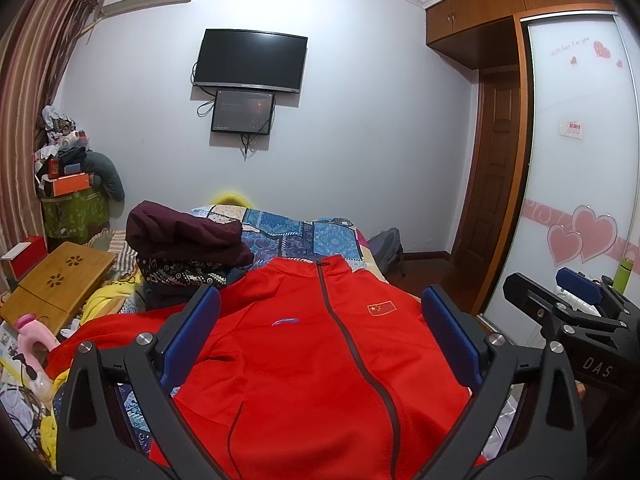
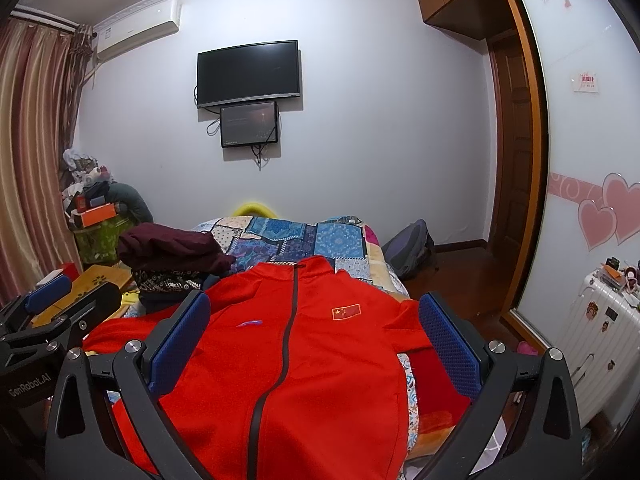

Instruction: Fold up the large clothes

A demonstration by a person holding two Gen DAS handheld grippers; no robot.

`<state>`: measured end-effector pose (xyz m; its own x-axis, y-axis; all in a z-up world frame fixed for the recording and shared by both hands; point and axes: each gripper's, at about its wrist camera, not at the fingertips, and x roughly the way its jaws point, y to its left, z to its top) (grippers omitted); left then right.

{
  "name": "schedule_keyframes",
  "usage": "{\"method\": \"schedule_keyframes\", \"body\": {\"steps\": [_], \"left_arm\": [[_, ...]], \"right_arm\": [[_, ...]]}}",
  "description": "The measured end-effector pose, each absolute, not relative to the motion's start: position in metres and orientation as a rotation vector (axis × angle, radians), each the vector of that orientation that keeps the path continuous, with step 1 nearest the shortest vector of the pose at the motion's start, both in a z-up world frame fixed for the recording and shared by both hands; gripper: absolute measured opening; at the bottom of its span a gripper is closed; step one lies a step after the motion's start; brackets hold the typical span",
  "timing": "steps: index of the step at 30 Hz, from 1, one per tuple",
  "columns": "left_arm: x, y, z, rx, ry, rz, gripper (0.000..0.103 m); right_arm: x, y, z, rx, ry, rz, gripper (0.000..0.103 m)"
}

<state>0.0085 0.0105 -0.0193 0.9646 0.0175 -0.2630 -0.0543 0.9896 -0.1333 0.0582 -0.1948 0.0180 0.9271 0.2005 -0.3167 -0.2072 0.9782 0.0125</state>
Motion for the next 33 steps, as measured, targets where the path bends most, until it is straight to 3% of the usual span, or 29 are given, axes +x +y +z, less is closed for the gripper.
{"method": "schedule_keyframes", "body": {"steps": [33], "left_arm": [[0.0167,0.0175,-0.0220,-0.157,0.285,0.044,0.101]], "right_arm": [[0.0603,-0.1924,0.0103,-0.029,0.334,0.213,0.103]]}}
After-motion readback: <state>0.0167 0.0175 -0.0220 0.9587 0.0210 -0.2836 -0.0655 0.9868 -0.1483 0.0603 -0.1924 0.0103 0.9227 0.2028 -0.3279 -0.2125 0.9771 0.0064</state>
